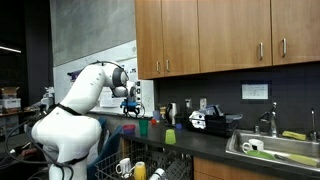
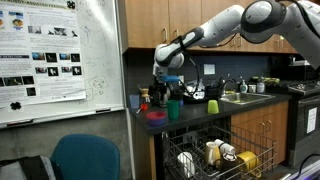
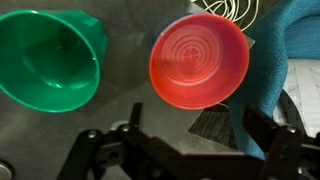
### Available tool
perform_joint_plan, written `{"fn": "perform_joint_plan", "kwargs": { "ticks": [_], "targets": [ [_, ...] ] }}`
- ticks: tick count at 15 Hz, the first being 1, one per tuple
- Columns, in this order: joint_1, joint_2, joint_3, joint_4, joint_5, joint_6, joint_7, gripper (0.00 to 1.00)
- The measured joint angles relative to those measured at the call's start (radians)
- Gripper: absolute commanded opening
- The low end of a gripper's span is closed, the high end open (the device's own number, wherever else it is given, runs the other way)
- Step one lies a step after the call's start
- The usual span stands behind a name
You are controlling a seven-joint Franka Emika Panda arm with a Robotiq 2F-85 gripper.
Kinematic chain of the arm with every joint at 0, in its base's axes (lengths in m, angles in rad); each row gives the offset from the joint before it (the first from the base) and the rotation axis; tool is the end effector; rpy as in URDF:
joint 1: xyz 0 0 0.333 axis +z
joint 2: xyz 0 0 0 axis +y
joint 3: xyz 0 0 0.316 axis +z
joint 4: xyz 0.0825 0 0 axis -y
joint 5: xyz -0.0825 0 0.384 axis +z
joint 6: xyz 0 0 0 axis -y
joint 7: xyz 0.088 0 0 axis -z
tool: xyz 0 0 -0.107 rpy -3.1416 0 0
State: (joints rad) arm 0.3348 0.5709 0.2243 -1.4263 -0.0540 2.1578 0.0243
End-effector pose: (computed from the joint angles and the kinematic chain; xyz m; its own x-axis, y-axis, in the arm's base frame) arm 0.6339 0.3567 0.3868 0.8603 0.4803 0.1711 0.4974 -0.8642 -0.0752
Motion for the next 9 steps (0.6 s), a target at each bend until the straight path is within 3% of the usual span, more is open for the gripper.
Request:
{"fn": "perform_joint_plan", "kwargs": {
  "ticks": [5,9],
  "targets": [
    [-0.022,-0.102,-0.001,-0.095,0.000,-0.050,-0.044,1.00],
    [-0.076,-0.220,-0.005,-0.245,0.014,-0.061,-0.078,1.00]
  ]
}}
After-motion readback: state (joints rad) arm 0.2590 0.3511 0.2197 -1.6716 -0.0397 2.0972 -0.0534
